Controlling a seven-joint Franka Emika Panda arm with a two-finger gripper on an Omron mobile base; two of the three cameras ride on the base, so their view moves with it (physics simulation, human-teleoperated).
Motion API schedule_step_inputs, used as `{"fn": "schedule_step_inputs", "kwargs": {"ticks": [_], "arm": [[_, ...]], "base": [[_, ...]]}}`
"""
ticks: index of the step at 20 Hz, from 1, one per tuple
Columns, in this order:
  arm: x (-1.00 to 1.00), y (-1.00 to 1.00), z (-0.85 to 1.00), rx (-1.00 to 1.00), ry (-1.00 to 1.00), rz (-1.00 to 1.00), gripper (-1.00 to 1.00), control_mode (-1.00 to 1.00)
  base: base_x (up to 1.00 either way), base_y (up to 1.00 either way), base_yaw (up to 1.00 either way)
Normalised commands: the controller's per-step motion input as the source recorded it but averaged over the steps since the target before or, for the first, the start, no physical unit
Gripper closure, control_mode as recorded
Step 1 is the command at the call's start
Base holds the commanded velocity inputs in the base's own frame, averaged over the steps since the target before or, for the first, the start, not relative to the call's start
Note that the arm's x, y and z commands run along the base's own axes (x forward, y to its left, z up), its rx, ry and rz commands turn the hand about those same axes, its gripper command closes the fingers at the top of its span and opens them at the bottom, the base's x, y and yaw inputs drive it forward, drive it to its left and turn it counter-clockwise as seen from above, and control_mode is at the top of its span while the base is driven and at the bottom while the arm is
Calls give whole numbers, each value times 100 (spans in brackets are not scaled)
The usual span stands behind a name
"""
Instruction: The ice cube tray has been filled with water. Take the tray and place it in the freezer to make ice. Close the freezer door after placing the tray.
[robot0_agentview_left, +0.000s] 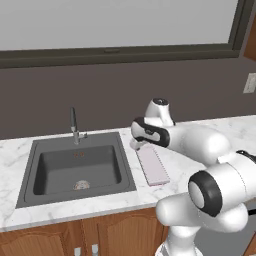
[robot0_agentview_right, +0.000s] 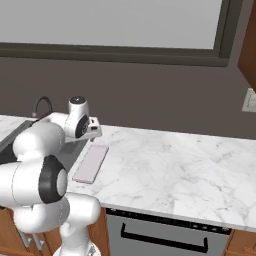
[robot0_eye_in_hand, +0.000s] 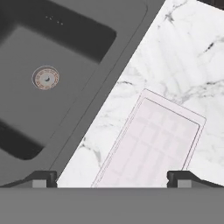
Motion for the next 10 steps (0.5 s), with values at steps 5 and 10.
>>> {"fn": "schedule_step_inputs", "kwargs": {"ticks": [5, 10], "arm": [[26, 0, -10, -1, -4, 0, -100, -100], [26, 4, -32, -4, 0, 0, -100, -100]], "base": [[0, 0, 0], [0, 0, 0]]}}
